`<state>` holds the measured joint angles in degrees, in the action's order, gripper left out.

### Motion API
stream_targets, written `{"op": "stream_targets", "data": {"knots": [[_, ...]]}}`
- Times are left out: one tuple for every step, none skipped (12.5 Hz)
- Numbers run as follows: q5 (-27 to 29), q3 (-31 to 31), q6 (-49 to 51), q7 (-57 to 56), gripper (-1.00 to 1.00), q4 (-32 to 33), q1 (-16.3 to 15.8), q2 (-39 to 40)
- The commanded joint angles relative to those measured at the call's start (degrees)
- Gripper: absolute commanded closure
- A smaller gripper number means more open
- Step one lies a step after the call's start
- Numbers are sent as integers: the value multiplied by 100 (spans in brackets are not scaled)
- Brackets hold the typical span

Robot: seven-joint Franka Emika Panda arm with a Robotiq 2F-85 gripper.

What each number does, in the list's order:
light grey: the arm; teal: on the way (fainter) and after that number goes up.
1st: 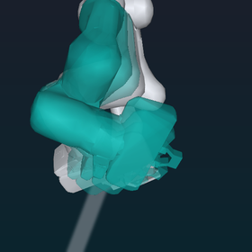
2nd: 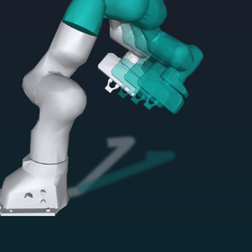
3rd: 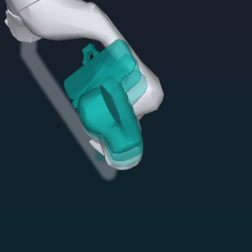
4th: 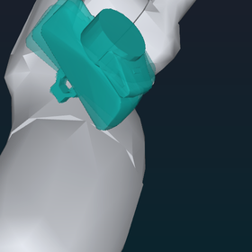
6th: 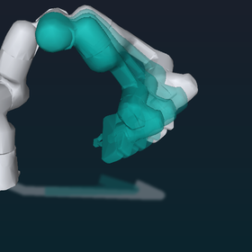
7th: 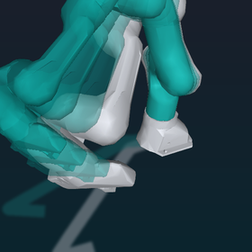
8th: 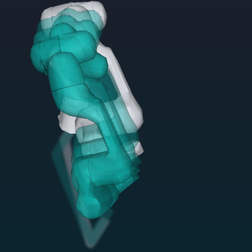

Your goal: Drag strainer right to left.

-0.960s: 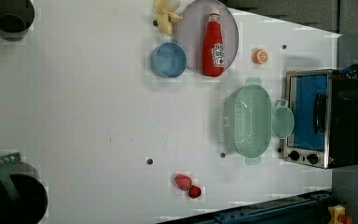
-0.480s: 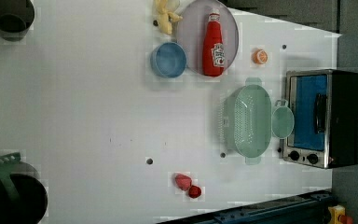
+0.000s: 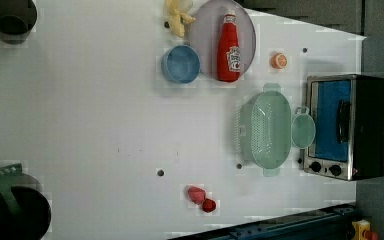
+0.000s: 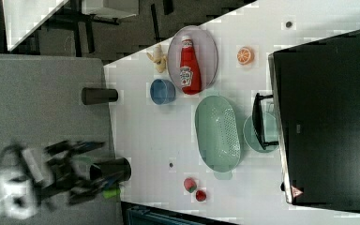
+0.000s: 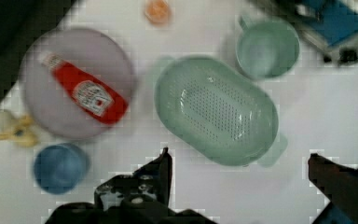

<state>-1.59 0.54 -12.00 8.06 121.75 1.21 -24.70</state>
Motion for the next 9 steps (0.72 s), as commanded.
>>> {"op": "stream_targets", "data": {"knots": [[-49, -97, -515, 1365, -100, 851, 2, 933], [-49, -97, -820, 1714, -100, 971, 2, 1210], [-49, -100, -1143, 1969, -100, 1066, 0, 1501], [-49, -101, -1475, 2130, -100, 1130, -2, 1786], [-49, -101, -1822, 2209, -100, 1175, -2, 2066], [-48, -100, -2177, 2303, -100, 1206, -2, 2339], [-48, -95, -2528, 2480, -100, 1235, -2, 2615], [-48, -96, -2875, 2708, -100, 1262, -2, 2881], [-48, -101, -3238, 2961, -100, 1303, -8, 3131]]}}
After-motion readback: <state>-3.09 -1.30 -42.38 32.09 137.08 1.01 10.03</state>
